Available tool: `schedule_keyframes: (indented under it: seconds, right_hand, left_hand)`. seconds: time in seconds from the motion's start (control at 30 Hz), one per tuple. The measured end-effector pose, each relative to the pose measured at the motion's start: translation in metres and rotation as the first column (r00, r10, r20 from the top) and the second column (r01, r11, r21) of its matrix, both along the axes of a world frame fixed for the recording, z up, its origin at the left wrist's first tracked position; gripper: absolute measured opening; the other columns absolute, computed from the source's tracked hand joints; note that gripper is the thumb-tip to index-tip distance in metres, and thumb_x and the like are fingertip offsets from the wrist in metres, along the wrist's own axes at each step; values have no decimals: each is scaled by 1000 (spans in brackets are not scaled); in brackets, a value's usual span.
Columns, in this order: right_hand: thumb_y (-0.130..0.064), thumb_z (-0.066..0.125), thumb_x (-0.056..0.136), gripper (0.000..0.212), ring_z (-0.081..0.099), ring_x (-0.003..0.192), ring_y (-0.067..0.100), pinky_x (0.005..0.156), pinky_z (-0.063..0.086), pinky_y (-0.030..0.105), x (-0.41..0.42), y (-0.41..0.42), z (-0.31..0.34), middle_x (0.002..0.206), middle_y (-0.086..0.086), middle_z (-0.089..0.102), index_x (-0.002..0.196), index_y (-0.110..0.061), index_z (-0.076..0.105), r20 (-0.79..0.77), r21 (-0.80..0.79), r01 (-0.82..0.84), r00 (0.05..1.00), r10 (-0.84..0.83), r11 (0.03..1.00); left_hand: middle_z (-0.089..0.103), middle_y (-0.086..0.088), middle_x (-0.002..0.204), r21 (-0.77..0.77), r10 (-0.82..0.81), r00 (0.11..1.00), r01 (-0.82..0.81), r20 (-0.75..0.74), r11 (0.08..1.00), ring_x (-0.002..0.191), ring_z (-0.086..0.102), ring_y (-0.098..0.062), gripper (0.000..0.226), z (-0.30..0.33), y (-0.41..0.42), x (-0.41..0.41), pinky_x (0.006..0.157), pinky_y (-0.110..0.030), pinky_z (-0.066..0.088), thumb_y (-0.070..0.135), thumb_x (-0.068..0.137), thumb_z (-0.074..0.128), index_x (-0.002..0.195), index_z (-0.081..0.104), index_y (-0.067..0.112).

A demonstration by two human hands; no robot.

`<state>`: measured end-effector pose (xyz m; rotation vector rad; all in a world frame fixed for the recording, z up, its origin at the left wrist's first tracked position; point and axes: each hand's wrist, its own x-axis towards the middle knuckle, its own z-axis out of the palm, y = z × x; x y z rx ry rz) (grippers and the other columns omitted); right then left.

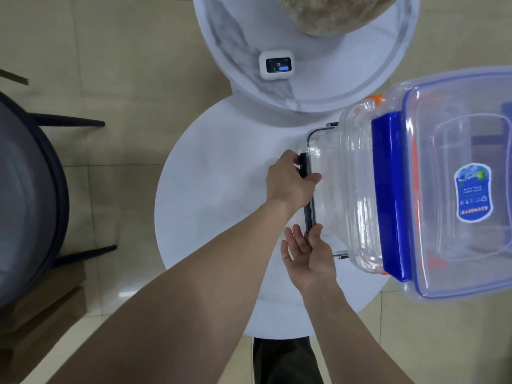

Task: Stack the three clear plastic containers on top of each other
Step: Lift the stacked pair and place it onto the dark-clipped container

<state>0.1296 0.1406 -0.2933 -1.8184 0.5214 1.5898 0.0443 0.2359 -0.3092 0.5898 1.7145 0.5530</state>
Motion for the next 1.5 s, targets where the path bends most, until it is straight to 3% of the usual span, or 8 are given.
schedule_keyframes:
  seconds: [0.2,0.3,0.47,0.63,0.77,0.9,1.07,1.5]
  right_hand:
    - [-36,56,98,36,66,98,21,89,49,38,37,4,1,110,8,69,126,-14,56,34,-6,-136,990,137,991]
    - [-38,56,97,32,66,97,19,79,50,35,56,7,-1,107,6,69,121,-16,56,65,-17,-211,975,211,977]
    - [-39,60,95,29,68,95,17,74,52,34,84,13,1,106,4,72,114,-17,61,110,-53,-285,951,289,957]
    - [-39,63,93,26,69,96,17,74,53,34,106,18,2,107,4,72,109,-18,64,163,-84,-334,925,344,939]
    - [-37,63,94,16,68,95,17,75,52,34,117,25,4,105,4,71,98,-21,64,180,-110,-343,916,358,933]
    - [-37,65,92,23,68,92,17,83,52,37,125,31,6,103,3,71,103,-16,65,198,-137,-344,909,366,929]
    - [-36,66,92,24,68,92,16,81,52,36,133,36,6,104,3,71,104,-15,64,203,-151,-358,901,384,921]
    - [-37,63,93,18,67,94,18,86,51,37,138,54,10,105,4,69,96,-19,65,183,-178,-419,875,448,890]
  left_hand:
    - [68,-8,97,-35,-19,1000,19,-6,999,81,66,-24,40,1,1,14,70,-33,56,25,81,80,106,53,10]
    - [65,-6,97,-51,-25,1000,25,-7,998,80,62,-22,44,0,1,24,66,-29,50,27,80,81,107,52,8]
    - [55,3,86,-79,-15,1000,14,-18,997,84,61,-22,48,0,-1,44,74,-34,54,29,81,80,111,48,10]
    - [52,5,88,-111,5,1000,-6,-10,994,88,59,-24,54,1,-1,60,75,-33,52,29,82,80,118,44,11]
    - [58,-6,108,-146,50,999,-48,13,988,103,63,-29,55,4,-2,71,77,-33,51,28,83,78,121,43,9]
    - [57,-4,105,-168,82,996,-75,37,983,103,64,-29,54,5,-3,78,78,-34,52,28,83,78,119,44,8]
    - [61,-9,120,-186,92,994,-81,52,979,107,63,-30,58,2,-1,83,88,-40,57,28,81,80,121,43,11]
    - [51,4,88,-142,97,993,-88,62,986,89,58,-25,55,-8,10,82,76,-35,53,25,78,82,114,44,11]
